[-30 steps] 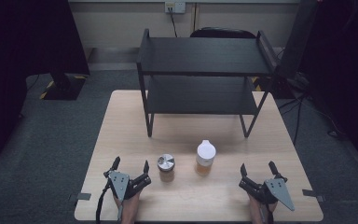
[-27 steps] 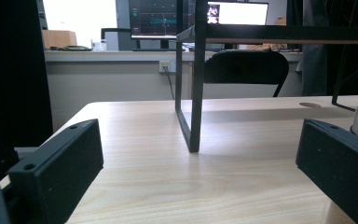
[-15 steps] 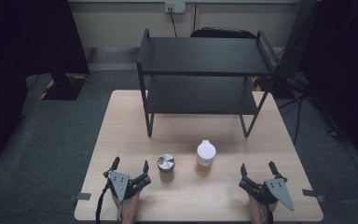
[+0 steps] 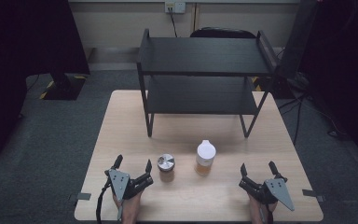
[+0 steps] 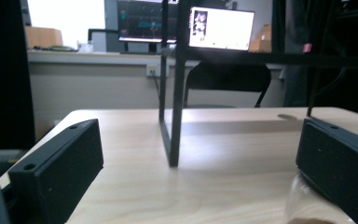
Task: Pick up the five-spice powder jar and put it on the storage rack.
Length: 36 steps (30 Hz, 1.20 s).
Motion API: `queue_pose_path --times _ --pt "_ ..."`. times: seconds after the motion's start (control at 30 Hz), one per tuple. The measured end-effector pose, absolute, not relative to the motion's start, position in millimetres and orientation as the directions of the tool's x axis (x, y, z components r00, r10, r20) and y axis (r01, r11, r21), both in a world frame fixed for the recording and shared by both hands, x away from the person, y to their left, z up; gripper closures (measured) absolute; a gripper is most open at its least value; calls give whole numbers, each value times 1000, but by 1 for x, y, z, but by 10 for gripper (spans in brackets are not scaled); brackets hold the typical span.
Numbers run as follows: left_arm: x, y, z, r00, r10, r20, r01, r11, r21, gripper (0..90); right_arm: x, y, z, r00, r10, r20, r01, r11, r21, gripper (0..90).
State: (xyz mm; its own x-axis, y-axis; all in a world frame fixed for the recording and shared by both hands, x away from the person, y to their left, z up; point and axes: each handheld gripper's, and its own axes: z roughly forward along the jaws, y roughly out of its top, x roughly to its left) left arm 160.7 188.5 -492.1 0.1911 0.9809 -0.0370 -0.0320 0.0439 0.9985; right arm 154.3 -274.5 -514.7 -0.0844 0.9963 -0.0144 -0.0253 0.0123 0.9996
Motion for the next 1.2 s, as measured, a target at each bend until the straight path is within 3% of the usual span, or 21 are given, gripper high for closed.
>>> queue_pose_path --times 0.3,0.77,1.2 --pt "164 189 -480 269 960 -77 -25 87 996 1 154 -274 -515 -83 996 -15 -26 13 1000 2" --pt "172 167 -483 356 933 -48 -25 61 998 1 154 -274 -515 -84 996 -14 -26 12 1000 1" --pt "175 146 -493 353 935 -18 9 16 1000 73 154 -274 -515 -84 996 -14 -25 12 1000 1"
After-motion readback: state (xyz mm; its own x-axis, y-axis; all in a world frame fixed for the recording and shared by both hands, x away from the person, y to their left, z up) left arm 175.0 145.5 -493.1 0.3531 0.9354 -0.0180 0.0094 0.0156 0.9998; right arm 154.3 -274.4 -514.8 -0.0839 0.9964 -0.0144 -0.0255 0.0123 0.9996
